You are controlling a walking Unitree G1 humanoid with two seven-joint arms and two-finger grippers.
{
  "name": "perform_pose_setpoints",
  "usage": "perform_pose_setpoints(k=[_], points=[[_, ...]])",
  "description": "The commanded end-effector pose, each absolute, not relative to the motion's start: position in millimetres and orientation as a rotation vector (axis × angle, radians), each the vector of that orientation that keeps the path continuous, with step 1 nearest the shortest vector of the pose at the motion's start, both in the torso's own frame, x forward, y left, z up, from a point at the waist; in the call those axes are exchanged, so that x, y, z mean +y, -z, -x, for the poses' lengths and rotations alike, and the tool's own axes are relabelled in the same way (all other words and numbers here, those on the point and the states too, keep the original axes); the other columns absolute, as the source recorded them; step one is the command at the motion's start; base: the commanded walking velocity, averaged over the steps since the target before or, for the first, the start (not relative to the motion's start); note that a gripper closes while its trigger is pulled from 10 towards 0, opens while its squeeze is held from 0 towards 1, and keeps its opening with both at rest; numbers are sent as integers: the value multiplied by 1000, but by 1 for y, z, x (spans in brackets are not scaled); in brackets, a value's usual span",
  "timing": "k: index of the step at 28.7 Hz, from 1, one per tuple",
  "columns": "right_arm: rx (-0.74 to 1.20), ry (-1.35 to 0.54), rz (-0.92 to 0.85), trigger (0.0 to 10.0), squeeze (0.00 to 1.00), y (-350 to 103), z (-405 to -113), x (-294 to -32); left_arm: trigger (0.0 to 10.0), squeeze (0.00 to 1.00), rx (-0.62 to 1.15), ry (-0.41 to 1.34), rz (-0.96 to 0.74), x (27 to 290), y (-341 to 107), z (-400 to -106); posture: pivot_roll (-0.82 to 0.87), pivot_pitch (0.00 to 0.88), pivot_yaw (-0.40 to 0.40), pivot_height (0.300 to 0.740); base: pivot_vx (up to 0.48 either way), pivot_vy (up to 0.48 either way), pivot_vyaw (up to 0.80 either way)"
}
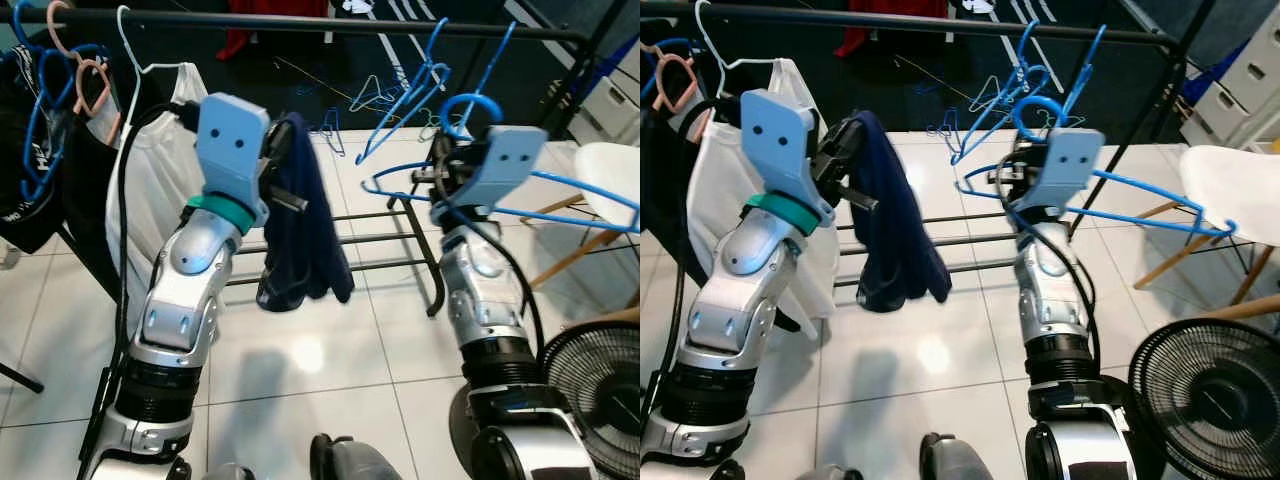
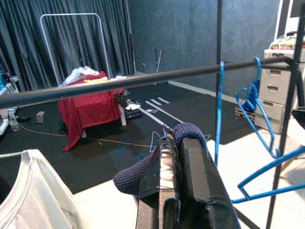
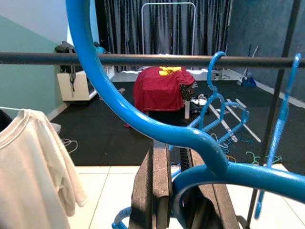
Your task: Hang hanger
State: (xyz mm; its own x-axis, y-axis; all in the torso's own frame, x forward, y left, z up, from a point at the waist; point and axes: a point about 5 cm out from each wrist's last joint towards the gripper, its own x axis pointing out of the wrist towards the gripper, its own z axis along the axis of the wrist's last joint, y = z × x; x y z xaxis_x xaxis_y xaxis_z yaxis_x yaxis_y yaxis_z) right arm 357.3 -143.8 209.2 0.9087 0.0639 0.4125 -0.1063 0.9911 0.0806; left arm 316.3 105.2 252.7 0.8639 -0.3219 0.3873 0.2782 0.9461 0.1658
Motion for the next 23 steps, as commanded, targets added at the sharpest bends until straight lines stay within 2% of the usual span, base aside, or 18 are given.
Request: perform_pose_setpoints(k=[1, 11, 14, 16, 19, 23], points=[[-419, -73, -103, 10000, 0, -208, -357, -148, 10000, 0, -438, 321, -108, 102, -254, -315, 79, 75, -14, 740, 480, 0, 0], [-430, -124, -112, 10000, 0, -211, -355, -142, 10000, 0, -439, 323, -121, 101, -253, -315, 80, 75, -14, 740, 435, 0, 0], [-453, -293, -138, 10000, 0, -219, -349, -122, 10000, 0, -431, 342, -127, 100, -251, -314, 78, 74, -12, 740, 0, 0, 0], [-453, -293, -138, 10000, 0, -219, -349, -122, 10000, 0, -431, 342, -127, 100, -251, -314, 78, 74, -12, 740, 0, 0, 0], [-467, -398, -159, 10000, 0, -225, -342, -107, 10000, 0, -434, 406, -136, 97, -248, -309, 79, 75, -15, 740, 0, 0, 0], [-455, -412, -178, 10000, 0, -223, -340, -104, 10000, 0, -436, 425, -139, 96, -247, -307, 79, 75, -15, 740, 0, 0, 0]])
